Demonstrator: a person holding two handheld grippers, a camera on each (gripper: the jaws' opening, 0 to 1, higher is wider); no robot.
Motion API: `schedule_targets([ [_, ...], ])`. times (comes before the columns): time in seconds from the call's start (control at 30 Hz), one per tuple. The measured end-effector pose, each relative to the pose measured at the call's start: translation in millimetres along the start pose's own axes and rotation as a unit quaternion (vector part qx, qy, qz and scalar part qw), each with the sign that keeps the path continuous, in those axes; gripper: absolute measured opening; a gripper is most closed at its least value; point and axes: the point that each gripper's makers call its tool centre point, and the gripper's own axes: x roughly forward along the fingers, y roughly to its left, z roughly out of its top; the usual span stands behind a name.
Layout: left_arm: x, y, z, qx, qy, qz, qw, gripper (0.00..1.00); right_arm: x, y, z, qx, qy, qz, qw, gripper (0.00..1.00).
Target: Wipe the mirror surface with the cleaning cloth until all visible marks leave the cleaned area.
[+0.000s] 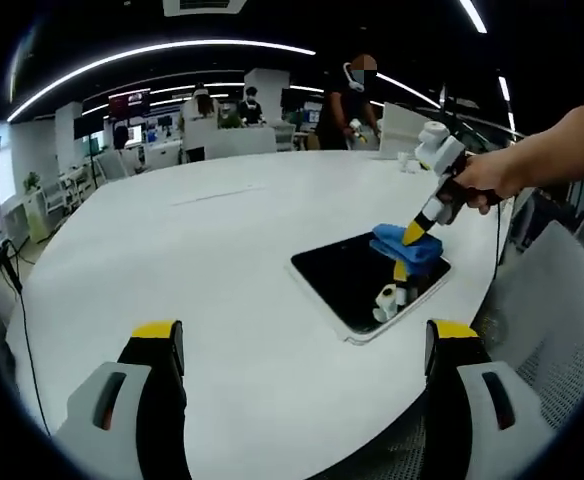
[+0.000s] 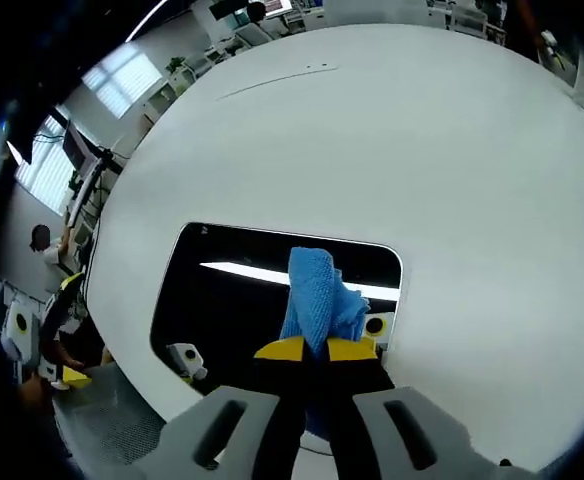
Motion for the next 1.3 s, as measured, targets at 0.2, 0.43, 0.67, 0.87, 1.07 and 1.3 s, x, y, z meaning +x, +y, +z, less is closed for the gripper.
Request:
schedule_targets([
  [0.2, 0, -1.1, -2.9, -0.002, 0.008, -0.004, 1.0000, 0.99, -1, -13, -0.1, 0.011, 0.000, -0.004, 0.9999, 0.00],
  [0.43, 0, -2.8, -10.0, -0.004, 0.023, -0.009, 0.9997, 0.99, -6, -25, -4.2, 0.024, -0.004, -0.009, 0.9997, 0.00],
  [0.67, 0, -6.5, -12.4, -0.005, 0.028, -0.016, 0.9995, 0.99, -10, -29, -6.9, 0.040, -0.005, -0.017, 0.9990, 0.00],
  [0.87, -1, -4.9, -10.5, -0.007, 0.023, -0.013, 0.9996, 0.99, -9, -32, -5.9, 0.041, -0.003, -0.020, 0.9989, 0.00],
  [1.07, 0, -3.5, -11.3, -0.008, 0.024, -0.012, 0.9996, 0.99, -8, -41, -7.2, 0.050, -0.006, -0.023, 0.9984, 0.00],
  [1.3, 1, -2.9, -12.8, -0.005, 0.030, -0.010, 0.9995, 0.99, -5, -40, -6.2, 0.046, -0.012, -0.034, 0.9983, 0.00],
])
